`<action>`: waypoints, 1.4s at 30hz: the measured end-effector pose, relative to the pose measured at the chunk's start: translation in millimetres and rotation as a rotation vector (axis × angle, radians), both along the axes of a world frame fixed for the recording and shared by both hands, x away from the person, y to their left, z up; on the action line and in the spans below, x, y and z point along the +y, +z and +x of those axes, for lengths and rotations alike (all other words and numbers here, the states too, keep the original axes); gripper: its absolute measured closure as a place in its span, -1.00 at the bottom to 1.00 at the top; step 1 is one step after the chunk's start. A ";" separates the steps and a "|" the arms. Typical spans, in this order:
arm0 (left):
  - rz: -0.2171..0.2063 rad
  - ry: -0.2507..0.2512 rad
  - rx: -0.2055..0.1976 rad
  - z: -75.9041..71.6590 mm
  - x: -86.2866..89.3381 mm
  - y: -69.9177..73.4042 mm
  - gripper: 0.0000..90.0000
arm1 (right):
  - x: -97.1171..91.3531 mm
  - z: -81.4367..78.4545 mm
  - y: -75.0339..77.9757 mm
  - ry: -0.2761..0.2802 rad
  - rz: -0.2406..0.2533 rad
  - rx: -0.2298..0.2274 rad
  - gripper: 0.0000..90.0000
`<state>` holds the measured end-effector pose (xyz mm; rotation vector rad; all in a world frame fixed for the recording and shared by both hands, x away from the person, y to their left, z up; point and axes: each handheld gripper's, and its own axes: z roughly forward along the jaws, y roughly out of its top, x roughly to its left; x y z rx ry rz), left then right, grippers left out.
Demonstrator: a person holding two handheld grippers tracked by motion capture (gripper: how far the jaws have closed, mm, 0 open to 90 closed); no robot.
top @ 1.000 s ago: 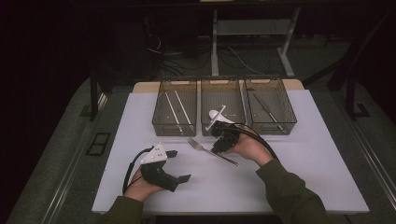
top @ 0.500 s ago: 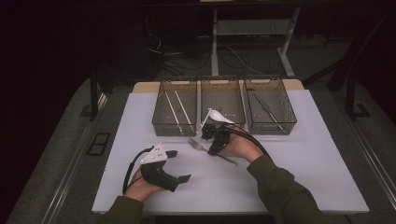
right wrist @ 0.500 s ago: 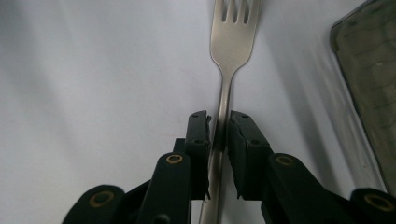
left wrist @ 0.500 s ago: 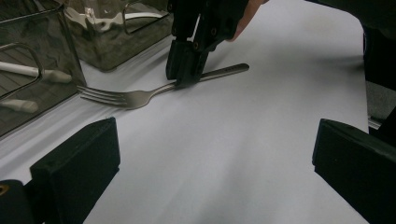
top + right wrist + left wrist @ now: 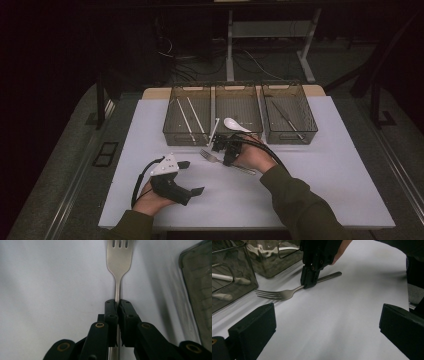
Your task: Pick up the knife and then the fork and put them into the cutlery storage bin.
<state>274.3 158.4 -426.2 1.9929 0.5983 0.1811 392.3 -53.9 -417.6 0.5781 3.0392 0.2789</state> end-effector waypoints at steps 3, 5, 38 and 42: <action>0.001 -0.006 -0.006 1.2 0.6 -0.2 -1.00 | -3.0 0.7 0.7 -0.006 0.016 0.007 0.88; 0.002 -0.006 -0.009 2.6 1.4 -0.2 -1.00 | -6.6 0.0 3.2 -0.019 0.043 0.010 0.88; 0.000 -0.005 -0.005 2.5 0.8 -0.4 -1.00 | -170.5 -7.5 89.5 -0.301 0.584 -0.188 0.88; -0.007 -0.002 -0.006 2.8 0.0 -0.2 -1.00 | -186.9 -2.2 99.5 -0.343 0.593 -0.224 0.88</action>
